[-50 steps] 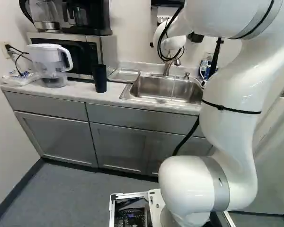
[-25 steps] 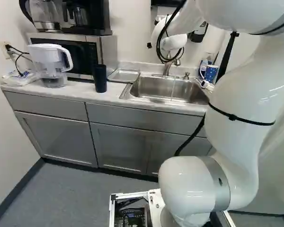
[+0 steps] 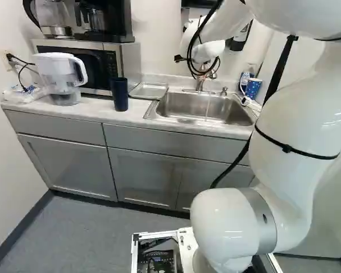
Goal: Rinse the cup and place it in the tray
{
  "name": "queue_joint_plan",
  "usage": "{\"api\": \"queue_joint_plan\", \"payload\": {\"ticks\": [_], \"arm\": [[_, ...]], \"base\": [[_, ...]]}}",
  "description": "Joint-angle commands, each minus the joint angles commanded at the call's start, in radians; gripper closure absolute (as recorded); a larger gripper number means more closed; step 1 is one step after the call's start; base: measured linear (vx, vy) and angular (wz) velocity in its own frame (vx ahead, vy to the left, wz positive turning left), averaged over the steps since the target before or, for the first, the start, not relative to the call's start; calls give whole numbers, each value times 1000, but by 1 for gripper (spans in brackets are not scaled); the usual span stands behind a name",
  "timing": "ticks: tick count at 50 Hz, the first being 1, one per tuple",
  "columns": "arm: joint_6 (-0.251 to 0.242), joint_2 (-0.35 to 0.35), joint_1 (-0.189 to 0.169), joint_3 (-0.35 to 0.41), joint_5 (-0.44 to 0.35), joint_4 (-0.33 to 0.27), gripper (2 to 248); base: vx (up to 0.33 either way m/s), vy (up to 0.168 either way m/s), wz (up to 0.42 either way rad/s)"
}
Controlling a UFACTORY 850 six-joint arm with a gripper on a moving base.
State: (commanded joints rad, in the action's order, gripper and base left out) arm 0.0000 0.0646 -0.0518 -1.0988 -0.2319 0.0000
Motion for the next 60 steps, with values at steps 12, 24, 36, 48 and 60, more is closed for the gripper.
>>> {"api": "queue_joint_plan", "payload": {"ticks": [12,24,36,48,60], "arm": [[0,-23,5,24,62,0,3],[0,-40,8,41,129,0,3],[0,-48,9,49,200,0,3],[0,-48,9,49,275,0,3],[0,-48,9,49,350,0,3]], "base": [[0,0,0],[0,0,0],[0,0,0],[0,0,0],[0,0,0]]}}
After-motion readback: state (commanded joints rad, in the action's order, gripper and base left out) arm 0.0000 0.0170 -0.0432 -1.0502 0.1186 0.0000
